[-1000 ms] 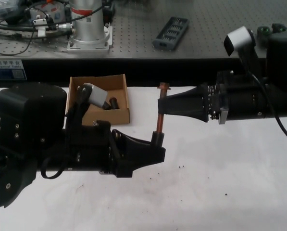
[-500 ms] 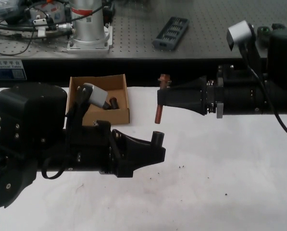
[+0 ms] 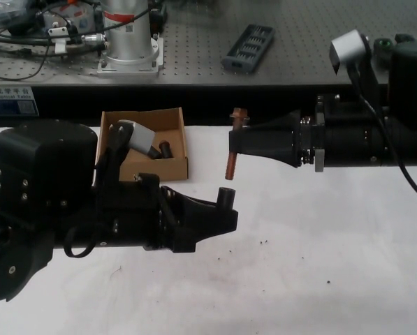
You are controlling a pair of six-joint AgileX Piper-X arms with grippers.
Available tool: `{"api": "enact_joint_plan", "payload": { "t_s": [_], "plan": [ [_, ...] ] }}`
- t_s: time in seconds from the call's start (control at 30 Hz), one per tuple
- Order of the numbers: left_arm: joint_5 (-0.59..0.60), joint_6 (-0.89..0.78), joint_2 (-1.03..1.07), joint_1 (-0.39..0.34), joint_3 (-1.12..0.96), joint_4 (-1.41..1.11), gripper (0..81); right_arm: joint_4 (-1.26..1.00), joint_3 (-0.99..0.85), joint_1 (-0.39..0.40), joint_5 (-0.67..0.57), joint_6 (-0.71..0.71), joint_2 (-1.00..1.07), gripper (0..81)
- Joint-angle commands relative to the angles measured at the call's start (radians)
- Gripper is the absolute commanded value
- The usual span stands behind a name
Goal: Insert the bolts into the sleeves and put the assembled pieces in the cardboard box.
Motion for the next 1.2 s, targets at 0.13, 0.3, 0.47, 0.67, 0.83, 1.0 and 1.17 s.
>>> {"api": "enact_joint_plan", "payload": {
  "t_s": [0.13,0.3,0.47,0.67,0.83,1.0,1.17],
  "plan": [
    [-0.006,-0.009,-0.004,-0.002,-0.013,-0.022,0.6,0.047,-0.007,-0.002,-0.021,-0.03,-0.006,4.3],
    [-0.006,-0.009,-0.004,-0.002,-0.013,-0.03,0.6,0.047,-0.004,-0.002,-0.024,-0.03,-0.006,4.3],
    [0.003,-0.009,-0.004,-0.002,-0.013,-0.035,0.6,0.047,-0.004,-0.002,-0.027,-0.03,-0.006,4.3],
    [0.002,-0.009,-0.004,-0.002,-0.013,-0.05,0.6,0.047,-0.004,-0.002,-0.07,-0.023,-0.006,4.3],
    [0.053,-0.009,-0.004,-0.002,-0.013,-0.05,0.6,0.047,-0.004,-0.002,-0.072,-0.023,-0.006,4.3],
    [0.059,-0.009,-0.004,-0.002,-0.013,-0.05,0.6,0.074,-0.004,-0.002,-0.071,-0.023,-0.006,4.3],
    [0.078,-0.009,-0.004,-0.002,-0.013,-0.05,0.6,0.099,-0.004,-0.002,-0.078,-0.031,-0.006,4.3]
  ]
}}
